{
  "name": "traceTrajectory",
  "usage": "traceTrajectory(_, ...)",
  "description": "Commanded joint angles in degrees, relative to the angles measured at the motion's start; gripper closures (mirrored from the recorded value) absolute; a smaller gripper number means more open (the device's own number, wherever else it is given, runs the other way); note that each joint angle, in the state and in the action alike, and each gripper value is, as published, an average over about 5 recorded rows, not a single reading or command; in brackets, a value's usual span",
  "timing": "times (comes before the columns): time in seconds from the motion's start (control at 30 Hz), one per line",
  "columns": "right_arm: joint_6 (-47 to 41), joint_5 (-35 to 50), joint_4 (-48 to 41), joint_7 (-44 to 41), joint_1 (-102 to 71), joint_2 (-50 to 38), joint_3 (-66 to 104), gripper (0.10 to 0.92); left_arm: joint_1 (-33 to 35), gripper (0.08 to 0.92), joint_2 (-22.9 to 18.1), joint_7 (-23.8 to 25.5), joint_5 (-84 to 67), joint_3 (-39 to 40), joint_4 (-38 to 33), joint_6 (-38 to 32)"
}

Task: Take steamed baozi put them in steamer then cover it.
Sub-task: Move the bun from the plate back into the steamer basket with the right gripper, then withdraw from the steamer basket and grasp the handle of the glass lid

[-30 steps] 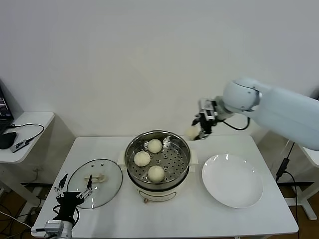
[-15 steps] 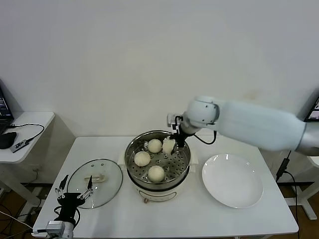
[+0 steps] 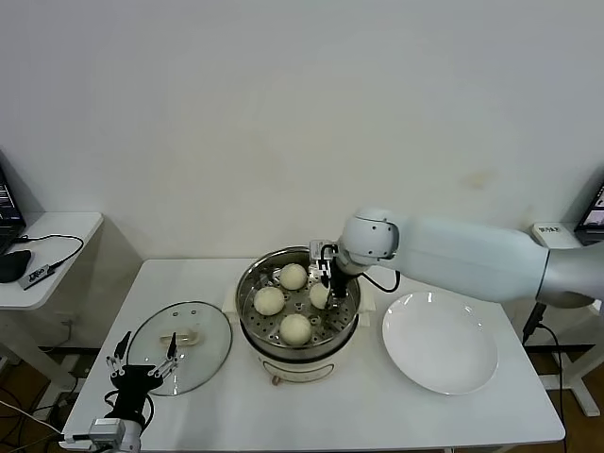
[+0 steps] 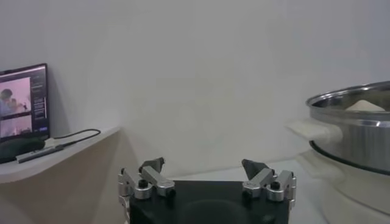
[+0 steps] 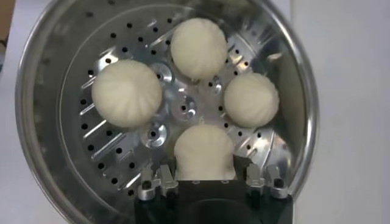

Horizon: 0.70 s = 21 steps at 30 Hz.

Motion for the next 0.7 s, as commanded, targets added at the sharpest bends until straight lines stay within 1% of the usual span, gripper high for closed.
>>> traceTrajectory(0.03, -0.8, -1.0, 0.4, 0.5, -0.9, -0.1, 0.4, 0.39, 0.0, 0.177, 0.0, 0.0, 0.1, 0.0, -0.2, 0.1)
traceTrajectory(0.23, -0.7, -0.2, 3.8, 0.4, 1.5, -2.9, 2.2, 0.237, -0.1, 0.177, 0.0, -0.1, 0.0, -0.1, 0.0, 0.1)
traceTrajectory(0.33, -0.7, 0.3, 5.7, 1.4, 2.4, -5.0, 4.0, 0.208, -0.2, 0.177, 0.2, -0.1, -0.2, -0.2, 0.1, 0.1)
traceTrajectory(0.4, -0.7, 1.6, 7.0, 4.0, 2.1, -6.6, 6.0, 0.204, -0.4, 0.177, 0.3, -0.1, -0.3, -0.3, 0.3, 0.0)
traceTrajectory(0.5, -0.1, 5.9, 9.9, 12.4, -0.5, -9.6, 9.8, 0.203, -0.5, 0.177, 0.4, -0.1, -0.4, -0.4, 0.5, -0.1)
traceTrajectory(0.6, 2.1, 10.0, 13.8, 23.5, -5.6, -13.5, 14.4, 0.203, -0.7, 0.177, 0.4, -0.1, -0.4, -0.3, 0.6, -0.2)
traceTrajectory(0.7, 5.6, 10.8, 17.2, 31.7, -12.8, -17.7, 20.6, 0.203, -0.9, 0.177, 0.3, -0.2, -0.4, -0.1, 0.7, -0.2)
